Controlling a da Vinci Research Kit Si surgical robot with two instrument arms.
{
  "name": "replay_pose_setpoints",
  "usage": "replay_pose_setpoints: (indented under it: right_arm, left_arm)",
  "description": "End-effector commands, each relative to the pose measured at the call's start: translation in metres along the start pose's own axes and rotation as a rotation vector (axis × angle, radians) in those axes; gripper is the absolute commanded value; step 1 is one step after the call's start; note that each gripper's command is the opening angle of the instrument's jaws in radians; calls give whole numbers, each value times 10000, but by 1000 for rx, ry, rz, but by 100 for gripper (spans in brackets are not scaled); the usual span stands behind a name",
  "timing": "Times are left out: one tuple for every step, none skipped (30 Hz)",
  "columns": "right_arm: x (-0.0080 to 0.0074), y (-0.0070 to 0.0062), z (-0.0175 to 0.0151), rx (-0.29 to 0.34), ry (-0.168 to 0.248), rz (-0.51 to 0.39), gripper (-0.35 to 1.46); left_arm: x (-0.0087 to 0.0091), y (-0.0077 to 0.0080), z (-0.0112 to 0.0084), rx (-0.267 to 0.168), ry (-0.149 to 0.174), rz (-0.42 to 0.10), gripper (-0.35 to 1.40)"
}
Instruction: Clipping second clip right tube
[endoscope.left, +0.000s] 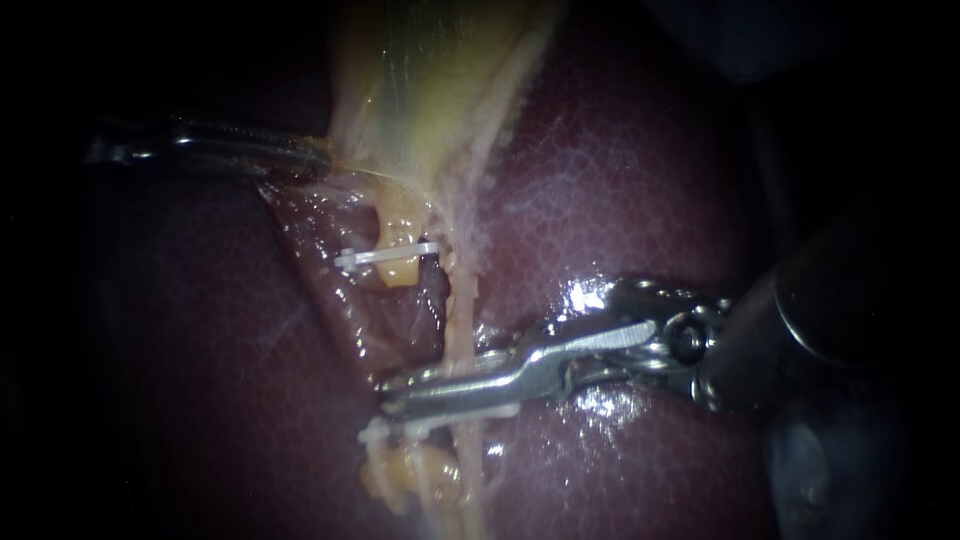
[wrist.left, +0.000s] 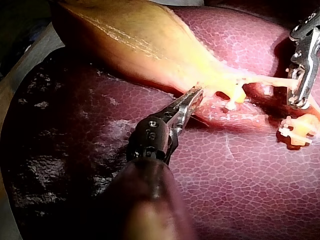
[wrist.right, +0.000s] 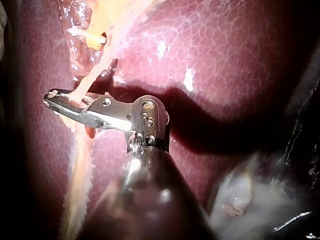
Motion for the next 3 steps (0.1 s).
replay_pose_setpoints:
  right_arm:
    - [0,1,0,0,-1,0,-35]
    - [0,1,0,0,-1,0,-35]
    - [-1,1,-1,0,-1,0,-35]
  left_arm:
    - [0,0,0,0,0,0,-35]
    - [0,0,0,0,0,0,-35]
    - [0,0,0,0,0,0,-35]
